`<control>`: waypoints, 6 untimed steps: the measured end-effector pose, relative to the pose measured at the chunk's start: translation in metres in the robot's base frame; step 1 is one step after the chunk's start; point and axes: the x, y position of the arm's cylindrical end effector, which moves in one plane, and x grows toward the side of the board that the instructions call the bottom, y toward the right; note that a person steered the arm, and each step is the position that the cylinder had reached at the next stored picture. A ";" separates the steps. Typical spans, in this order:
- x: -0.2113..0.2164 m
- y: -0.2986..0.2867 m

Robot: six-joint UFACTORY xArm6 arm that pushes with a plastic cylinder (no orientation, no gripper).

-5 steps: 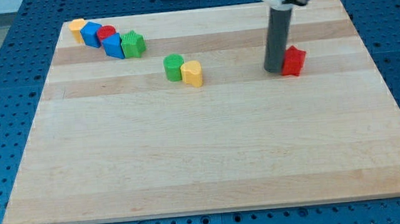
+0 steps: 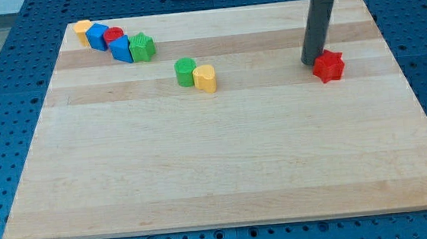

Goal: Place the red star at the center right side of the board

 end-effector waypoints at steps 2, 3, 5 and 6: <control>0.015 0.007; 0.013 -0.007; -0.088 -0.055; -0.088 -0.117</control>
